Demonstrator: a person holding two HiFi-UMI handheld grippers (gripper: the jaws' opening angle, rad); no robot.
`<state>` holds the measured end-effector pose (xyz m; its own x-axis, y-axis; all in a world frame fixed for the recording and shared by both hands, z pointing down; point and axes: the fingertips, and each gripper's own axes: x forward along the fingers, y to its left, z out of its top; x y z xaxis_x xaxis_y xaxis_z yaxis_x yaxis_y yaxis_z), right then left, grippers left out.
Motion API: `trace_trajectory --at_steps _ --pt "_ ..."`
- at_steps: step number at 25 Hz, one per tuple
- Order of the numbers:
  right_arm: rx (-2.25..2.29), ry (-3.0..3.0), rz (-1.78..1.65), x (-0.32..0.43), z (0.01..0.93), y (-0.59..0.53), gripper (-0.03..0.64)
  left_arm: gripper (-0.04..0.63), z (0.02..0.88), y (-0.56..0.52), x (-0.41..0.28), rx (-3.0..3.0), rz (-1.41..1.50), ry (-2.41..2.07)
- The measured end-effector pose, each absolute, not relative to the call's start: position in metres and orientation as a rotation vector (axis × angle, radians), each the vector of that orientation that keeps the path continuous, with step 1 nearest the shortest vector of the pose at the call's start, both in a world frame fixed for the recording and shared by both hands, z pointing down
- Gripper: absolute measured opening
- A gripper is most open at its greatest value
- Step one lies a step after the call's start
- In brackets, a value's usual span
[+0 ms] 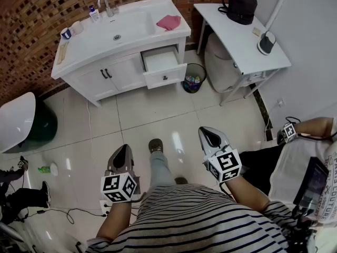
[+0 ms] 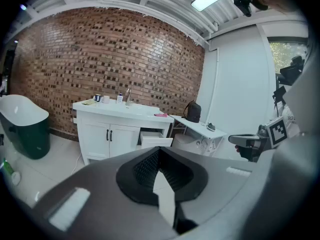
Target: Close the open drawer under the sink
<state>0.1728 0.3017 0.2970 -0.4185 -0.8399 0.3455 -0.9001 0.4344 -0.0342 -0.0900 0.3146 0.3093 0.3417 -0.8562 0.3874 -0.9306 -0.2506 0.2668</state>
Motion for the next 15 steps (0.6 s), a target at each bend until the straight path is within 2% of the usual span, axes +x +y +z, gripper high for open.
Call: trace_trajectory --at_steps 15 --pt "1.604 -2.208 0.568 0.121 0.385 0.08 0.0 0.015 0.374 0.079 -0.107 2.231 0.316 -1.313"
